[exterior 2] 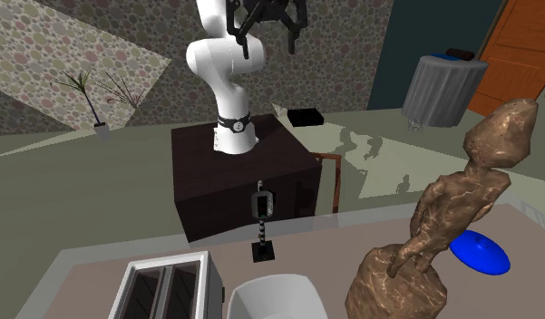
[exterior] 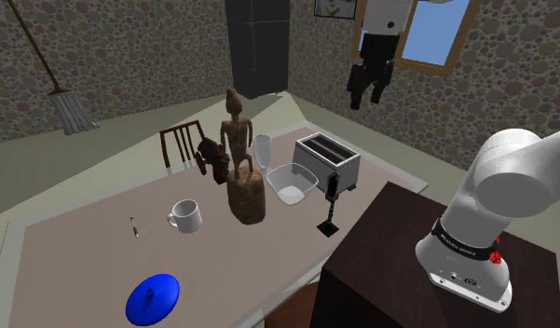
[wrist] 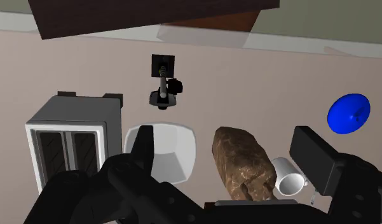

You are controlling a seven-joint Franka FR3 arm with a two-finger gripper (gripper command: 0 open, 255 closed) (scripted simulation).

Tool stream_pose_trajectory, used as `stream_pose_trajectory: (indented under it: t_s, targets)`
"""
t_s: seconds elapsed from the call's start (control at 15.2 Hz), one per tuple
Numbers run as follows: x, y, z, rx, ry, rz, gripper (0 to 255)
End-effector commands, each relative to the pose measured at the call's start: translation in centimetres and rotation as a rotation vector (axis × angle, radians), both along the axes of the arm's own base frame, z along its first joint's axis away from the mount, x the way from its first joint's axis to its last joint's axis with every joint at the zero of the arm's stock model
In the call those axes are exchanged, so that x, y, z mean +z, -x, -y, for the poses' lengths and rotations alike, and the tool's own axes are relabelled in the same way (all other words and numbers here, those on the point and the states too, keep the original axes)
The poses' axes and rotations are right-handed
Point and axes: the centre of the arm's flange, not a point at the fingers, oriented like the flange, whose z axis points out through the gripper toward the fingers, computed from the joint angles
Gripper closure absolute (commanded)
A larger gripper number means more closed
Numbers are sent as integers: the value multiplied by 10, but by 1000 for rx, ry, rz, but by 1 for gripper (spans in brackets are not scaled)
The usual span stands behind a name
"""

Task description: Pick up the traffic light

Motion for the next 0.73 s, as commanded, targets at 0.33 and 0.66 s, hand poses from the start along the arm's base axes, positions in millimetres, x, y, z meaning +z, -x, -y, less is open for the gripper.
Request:
stream_pose_trajectory:
  t_s: [0.33,0.66]
  targets:
    - [-65,-3,3,-57,7,31,0]
    - [-130,-7,7,-115,14,61,0]
